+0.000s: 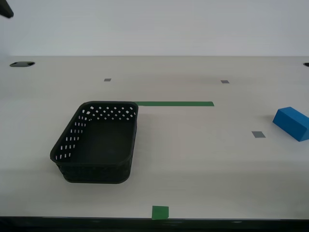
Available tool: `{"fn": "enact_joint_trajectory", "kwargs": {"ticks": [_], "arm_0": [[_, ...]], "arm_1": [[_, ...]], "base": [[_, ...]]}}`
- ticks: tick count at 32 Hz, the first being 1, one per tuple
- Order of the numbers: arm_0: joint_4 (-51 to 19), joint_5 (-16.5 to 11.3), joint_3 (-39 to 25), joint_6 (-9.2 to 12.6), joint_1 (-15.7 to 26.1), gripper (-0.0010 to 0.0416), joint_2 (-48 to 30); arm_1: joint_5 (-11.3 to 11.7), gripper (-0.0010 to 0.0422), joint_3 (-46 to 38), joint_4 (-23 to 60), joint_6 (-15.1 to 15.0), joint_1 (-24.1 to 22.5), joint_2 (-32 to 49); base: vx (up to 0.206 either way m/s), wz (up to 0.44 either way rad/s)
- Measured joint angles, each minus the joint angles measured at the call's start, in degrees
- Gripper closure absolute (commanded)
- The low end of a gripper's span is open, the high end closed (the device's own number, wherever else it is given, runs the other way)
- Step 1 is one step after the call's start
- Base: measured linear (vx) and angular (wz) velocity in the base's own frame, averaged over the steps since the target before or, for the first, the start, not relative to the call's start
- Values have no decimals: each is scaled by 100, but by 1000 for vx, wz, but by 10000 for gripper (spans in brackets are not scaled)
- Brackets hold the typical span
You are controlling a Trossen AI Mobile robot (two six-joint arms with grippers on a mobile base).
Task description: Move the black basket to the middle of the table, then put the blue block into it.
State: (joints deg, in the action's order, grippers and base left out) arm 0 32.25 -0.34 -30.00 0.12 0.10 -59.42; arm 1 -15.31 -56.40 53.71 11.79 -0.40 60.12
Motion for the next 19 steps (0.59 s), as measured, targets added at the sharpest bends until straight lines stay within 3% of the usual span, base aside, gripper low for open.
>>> {"fn": "enact_joint_trajectory", "kwargs": {"ticks": [6, 11, 19], "arm_0": [[-2, 0, 0, 0, 0, 405, 0], [-4, 0, 0, 2, 2, 405, 0], [-7, 0, 0, 2, 4, 405, 0]], "arm_1": [[-2, 412, 713, 138, -20, -63, 0], [-350, 412, 1504, -83, -26, -243, 2], [-387, 413, 2481, -1926, -76, -396, 7]], "base": [[0, 0], [0, 0], [0, 0]]}}
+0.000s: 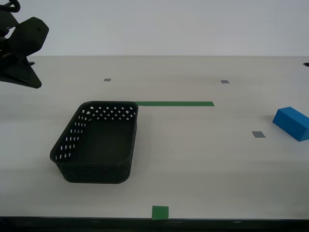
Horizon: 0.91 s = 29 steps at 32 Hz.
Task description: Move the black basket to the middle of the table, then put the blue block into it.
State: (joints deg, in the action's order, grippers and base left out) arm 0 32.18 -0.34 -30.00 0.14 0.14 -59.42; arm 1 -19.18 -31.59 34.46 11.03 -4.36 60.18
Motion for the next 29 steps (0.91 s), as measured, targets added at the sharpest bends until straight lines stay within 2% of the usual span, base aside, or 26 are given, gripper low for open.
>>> {"fn": "enact_joint_trajectory", "kwargs": {"ticks": [2, 8, 11, 13, 14, 16, 17, 21, 24, 28, 29], "arm_0": [[0, 0, 0, 0, 0, 405, 0], [0, 0, 0, 0, 2, 405, 0], [0, -2, 0, 0, 2, 405, 0], [0, 0, 0, 0, 2, 405, 0], [0, 0, 0, 0, 2, 405, 0], [0, 0, 0, 0, 2, 405, 0], [0, 0, -2, 0, 2, 405, 0], [0, 0, 0, 0, 0, 405, 0], [0, 0, 0, 0, 0, 405, 0], [0, 0, 0, 0, 2, 405, 0], [0, 0, -2, 0, 4, 406, 0]], "arm_1": [[-4, 412, -2, -33, 2, -2, 11], [-247, 403, 2, 63, 188, -15, 321], [-382, 350, 4, 68, 258, -24, 673], [-562, 318, -7, 50, 332, -31, 852], [-752, 288, 4, 46, 424, -35, 1003], [-911, 254, 4, 24, 461, -57, 1139], [-975, 219, -9, -22, 459, -94, 1263], [-916, 136, -7, -118, 472, -179, 1515], [-549, 107, -44, -118, 557, -273, 1628], [-267, 99, -96, -166, 710, -608, 1744], [-31, 99, -98, -216, 791, -809, 1751]], "base": [[0, 0], [0, 0], [0, 0], [0, 0], [0, 0], [0, 0], [0, 0], [0, 0], [0, 0], [0, 0], [0, 0]]}}
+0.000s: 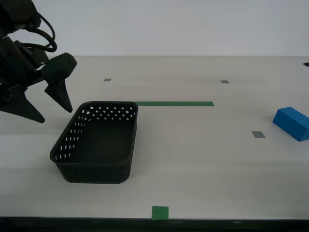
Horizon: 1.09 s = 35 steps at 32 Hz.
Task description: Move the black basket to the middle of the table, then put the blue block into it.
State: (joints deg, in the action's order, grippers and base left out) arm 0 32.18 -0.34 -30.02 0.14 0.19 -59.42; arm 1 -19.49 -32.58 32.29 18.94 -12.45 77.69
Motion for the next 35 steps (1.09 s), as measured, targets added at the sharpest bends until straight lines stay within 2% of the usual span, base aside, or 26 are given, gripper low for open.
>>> {"fn": "enact_joint_trajectory", "kwargs": {"ticks": [2, 6, 10, 15, 21, 24, 25, 27, 28, 30, 31, 32, 34, 35], "arm_0": [[0, 0, 2, 2, 0, 405, 0], [0, 0, 2, 20, 2, 406, 0], [0, 0, 0, 26, 11, 406, 0], [2, 0, 0, 26, 13, 406, 0], [7, -2, 2, 26, 20, 405, 0], [9, -2, 2, 26, 22, 405, 0], [9, 0, 0, 26, 22, 406, 0], [11, -2, 0, 26, 24, 405, 2], [11, 0, 2, 26, 24, 406, 2], [11, 0, 0, 26, 22, 405, 4], [11, -2, 0, 26, 22, 405, 4], [11, 0, 0, 26, 24, 406, 4], [11, 0, 2, 26, 22, 406, 4], [11, 0, 0, 26, 24, 406, 4]], "arm_1": [[214, 99, -2, -140, 146, -356, -2], [431, 99, -11, -466, 439, -785, -2], [509, 99, -22, -542, 538, -822, 234], [507, 99, -212, -560, 542, -859, 1189], [557, 110, -579, -544, 542, -1067, 1814], [632, 148, -732, -546, 542, -1204, 2017], [859, 178, -796, -525, 544, -1305, 2092], [1043, 241, -813, -498, 549, -1403, 2109], [1054, 258, -811, -498, 555, -1408, 2105], [1097, 326, -815, -527, 568, -1414, 2103], [1104, 345, -815, -529, 568, -1414, 2103], [1110, 389, -815, -555, 570, -1416, 2103], [1108, 411, -815, -570, 586, -1419, 2103], [1108, 405, -817, -575, 588, -1421, 2103]], "base": [[0, 0], [0, 0], [0, 0], [0, 0], [0, 0], [0, 0], [0, 0], [0, 0], [0, 0], [0, 0], [0, 0], [0, 0], [0, 0], [0, 0]]}}
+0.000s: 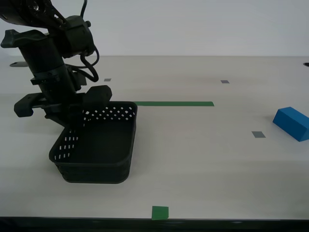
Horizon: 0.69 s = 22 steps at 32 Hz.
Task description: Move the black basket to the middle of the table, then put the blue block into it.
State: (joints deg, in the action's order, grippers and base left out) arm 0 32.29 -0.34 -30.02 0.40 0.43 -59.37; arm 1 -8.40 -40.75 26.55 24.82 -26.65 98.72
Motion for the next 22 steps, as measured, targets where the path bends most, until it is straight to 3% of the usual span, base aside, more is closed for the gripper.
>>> {"fn": "enact_joint_trajectory", "kwargs": {"ticks": [5, 9, 17, 22], "arm_0": [[0, -2, 0, 0, -2, 405, 0], [0, 0, 2, 0, 0, 405, 0], [0, -2, 0, 0, -2, 406, 0], [0, 0, 0, -2, -2, 406, 0]], "arm_1": [[-26, 380, 2, -37, 61, -2, -2], [-26, 412, 0, -68, 92, -4, -2], [-24, 414, -17, -120, 92, -9, -2], [-24, 414, -610, 190, 22, -11, -2]], "base": [[0, 0], [0, 0], [0, 0], [0, 0]]}}
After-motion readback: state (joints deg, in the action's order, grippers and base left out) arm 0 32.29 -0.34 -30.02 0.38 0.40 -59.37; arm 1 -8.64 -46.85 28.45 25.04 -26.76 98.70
